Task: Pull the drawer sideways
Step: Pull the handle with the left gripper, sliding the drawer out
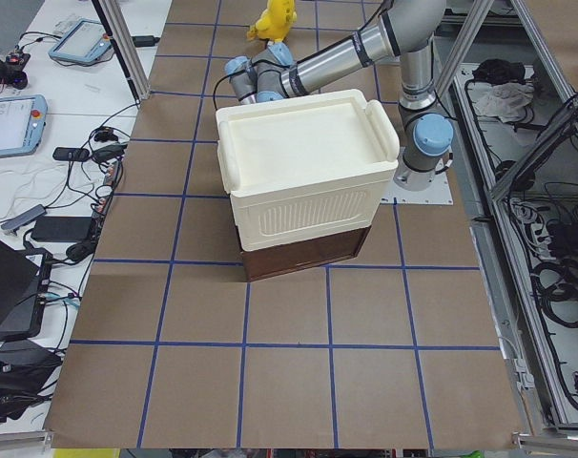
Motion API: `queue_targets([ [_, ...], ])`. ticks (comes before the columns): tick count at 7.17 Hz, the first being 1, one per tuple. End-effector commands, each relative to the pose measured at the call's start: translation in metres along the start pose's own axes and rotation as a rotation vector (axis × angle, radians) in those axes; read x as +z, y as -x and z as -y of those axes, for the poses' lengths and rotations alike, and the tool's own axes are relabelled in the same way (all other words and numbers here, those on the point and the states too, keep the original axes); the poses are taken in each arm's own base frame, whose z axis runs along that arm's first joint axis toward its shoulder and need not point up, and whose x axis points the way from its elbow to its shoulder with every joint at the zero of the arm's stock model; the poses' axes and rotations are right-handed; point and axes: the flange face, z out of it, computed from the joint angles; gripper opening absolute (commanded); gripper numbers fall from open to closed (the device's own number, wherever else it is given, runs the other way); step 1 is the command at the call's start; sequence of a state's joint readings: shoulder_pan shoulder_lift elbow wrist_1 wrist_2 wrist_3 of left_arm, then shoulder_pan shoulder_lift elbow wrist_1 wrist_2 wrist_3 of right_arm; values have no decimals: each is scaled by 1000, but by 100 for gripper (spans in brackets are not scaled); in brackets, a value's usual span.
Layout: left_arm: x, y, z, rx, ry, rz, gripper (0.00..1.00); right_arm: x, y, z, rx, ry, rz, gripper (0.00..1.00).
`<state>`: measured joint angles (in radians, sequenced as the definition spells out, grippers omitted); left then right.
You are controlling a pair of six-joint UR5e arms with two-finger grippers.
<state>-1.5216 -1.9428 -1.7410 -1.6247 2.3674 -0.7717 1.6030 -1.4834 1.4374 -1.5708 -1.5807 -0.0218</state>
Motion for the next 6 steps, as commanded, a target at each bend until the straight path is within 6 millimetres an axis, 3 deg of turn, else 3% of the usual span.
queue_targets([
  [1,-1,1,0,1,-1,0,7,0,0,0,0,0,-1,100],
  [2,-1,2,0,1,0,-1,1,0,0,0,0,0,-1,100],
  [6,-3,0,3,-4,-1,-3,0,0,0,0,0,0,-1,100],
])
